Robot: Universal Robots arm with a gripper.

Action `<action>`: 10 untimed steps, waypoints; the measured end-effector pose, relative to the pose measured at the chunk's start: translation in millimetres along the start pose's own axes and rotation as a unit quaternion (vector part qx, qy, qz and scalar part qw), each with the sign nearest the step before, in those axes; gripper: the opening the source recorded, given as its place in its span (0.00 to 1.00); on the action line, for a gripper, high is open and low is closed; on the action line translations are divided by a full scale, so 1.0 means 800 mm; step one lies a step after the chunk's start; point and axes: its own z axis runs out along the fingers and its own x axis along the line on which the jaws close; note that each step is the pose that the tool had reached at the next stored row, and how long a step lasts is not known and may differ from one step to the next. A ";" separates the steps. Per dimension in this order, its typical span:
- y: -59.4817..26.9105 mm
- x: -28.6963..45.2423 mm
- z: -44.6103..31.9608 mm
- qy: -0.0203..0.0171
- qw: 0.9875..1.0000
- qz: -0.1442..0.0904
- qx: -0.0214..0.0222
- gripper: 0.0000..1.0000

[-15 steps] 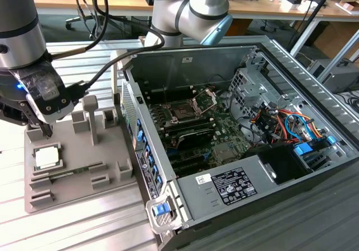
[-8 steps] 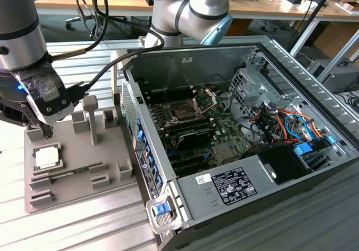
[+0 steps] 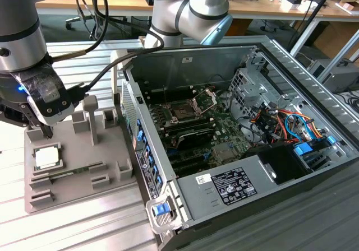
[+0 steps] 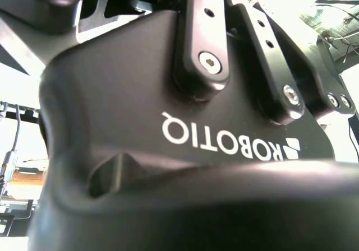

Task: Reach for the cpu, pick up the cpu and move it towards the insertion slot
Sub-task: 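Pick up the cpu and move it towards the insertion slot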

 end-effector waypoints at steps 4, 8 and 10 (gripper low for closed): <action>0.000 0.0000 0.0010 0.000 1.000 0.000 0.000 0.11; 0.000 0.0000 0.0023 0.000 1.000 0.000 0.000 0.11; 0.000 0.0000 0.0029 0.000 1.000 0.000 0.000 0.11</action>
